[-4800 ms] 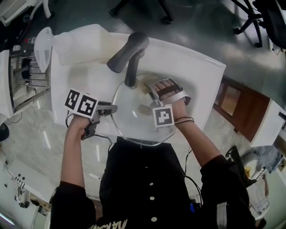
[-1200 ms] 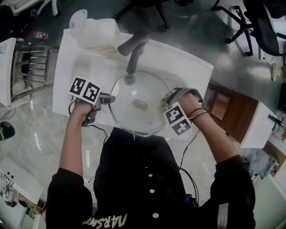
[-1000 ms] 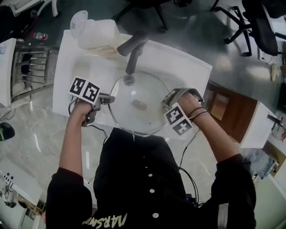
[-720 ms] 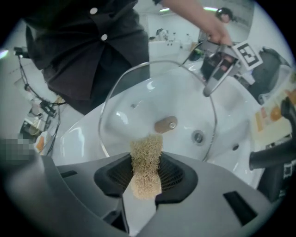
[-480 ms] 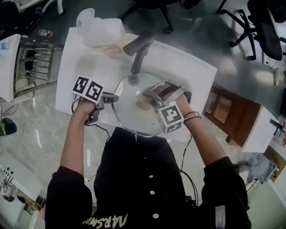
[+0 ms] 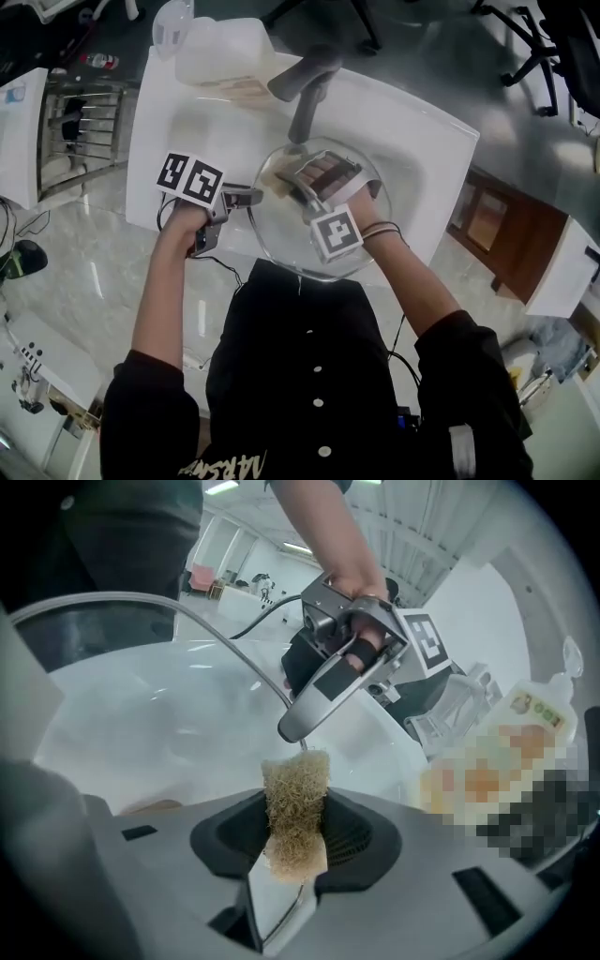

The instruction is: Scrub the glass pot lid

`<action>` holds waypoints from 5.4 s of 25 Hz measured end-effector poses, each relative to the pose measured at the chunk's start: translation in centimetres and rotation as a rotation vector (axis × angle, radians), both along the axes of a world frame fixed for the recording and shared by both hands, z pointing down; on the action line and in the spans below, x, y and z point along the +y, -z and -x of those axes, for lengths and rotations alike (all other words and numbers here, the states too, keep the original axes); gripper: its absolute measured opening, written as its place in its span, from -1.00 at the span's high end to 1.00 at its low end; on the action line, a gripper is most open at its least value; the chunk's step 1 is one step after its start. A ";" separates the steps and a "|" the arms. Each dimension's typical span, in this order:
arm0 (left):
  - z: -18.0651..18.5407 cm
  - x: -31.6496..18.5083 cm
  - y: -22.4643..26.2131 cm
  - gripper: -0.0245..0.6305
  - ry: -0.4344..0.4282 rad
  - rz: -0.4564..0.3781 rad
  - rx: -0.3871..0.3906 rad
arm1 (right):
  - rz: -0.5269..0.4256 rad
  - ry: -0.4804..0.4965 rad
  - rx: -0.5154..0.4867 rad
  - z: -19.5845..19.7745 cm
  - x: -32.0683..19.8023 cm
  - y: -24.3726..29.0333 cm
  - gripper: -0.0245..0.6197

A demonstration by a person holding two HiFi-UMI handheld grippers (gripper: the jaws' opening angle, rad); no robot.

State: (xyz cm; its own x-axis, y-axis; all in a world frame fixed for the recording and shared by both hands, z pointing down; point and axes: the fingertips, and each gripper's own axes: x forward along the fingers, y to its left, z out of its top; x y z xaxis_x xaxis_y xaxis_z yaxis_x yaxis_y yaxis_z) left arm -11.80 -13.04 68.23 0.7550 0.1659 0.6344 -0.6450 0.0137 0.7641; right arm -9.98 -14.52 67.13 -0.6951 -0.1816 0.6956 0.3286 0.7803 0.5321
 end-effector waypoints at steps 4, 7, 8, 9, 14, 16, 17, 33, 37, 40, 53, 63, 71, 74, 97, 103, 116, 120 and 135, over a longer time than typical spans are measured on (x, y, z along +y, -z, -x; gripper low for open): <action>0.0 -0.1 -0.1 0.56 -0.007 -0.016 0.004 | 0.029 0.034 0.030 0.1 1.0 -1.0 0.44; 0.1 0.0 -0.2 0.56 -0.019 -0.023 -0.001 | 0.070 0.066 0.076 -0.5 1.7 -1.4 0.44; 0.1 0.0 -0.2 0.56 -0.021 -0.023 -0.004 | 0.083 0.085 0.095 -0.8 2.0 -1.3 0.44; 0.1 0.0 -0.3 0.56 -0.023 -0.022 -0.007 | 0.099 0.103 0.114 -1.2 2.4 -1.3 0.44; 0.1 0.1 -0.2 0.56 -0.025 -0.020 -0.011 | 0.156 0.174 0.192 -3.1 4.6 -0.8 0.44; 0.0 0.2 -0.3 0.56 -0.038 -0.021 -0.015 | 0.162 0.198 0.219 -3.9 5.4 -0.6 0.44; 0.1 0.2 -0.3 0.55 -0.045 -0.022 -0.019 | 0.166 0.207 0.230 -4.2 5.8 -0.4 0.45; 0.1 0.3 -0.2 0.55 -0.053 -0.016 -0.033 | 0.224 0.292 0.328 -10.0 9.6 1.1 0.44; 0.1 0.3 -0.3 0.56 -0.060 -0.017 -0.039 | 0.262 0.298 0.366 -12.0 10.3 1.3 0.44; 0.1 0.3 -0.2 0.56 -0.062 -0.014 -0.039 | 0.308 0.311 0.408 -13.7 10.8 1.7 0.45; 0.1 0.3 -0.3 0.56 -0.066 -0.017 -0.067 | 0.445 0.411 0.596 -18.3 12.4 3.5 0.45; 0.3 0.4 -0.2 0.56 -0.052 -0.010 -0.073 | 0.353 0.258 0.380 -12.6 9.0 5.0 0.44; 0.2 0.3 -0.2 0.57 -0.028 0.002 -0.069 | 0.195 0.054 0.126 -2.5 6.5 4.0 0.44; 0.1 0.1 -0.2 0.58 -0.012 0.002 -0.062 | 0.161 0.031 0.103 -1.1 6.5 3.0 0.44; 0.4 0.5 -0.8 0.57 -0.035 -0.038 -0.091 | 0.339 0.217 0.222 -2.8 11.3 3.4 0.44; 0.4 0.7 -0.8 0.57 -0.052 -0.035 -0.097 | 0.392 0.288 0.285 -5.5 12.9 4.3 0.45; 0.4 0.7 -0.9 0.57 -0.056 -0.030 -0.118 | 0.471 0.421 0.459 -11.3 14.8 5.8 0.45; 0.4 0.8 -0.9 0.57 -0.073 -0.035 -0.137 | 0.490 0.465 0.524 -12.7 15.2 6.2 0.45; 0.8 0.6 -0.4 0.53 -0.113 -0.111 -0.190 | 0.324 0.137 0.323 -10.4 10.7 8.0 0.43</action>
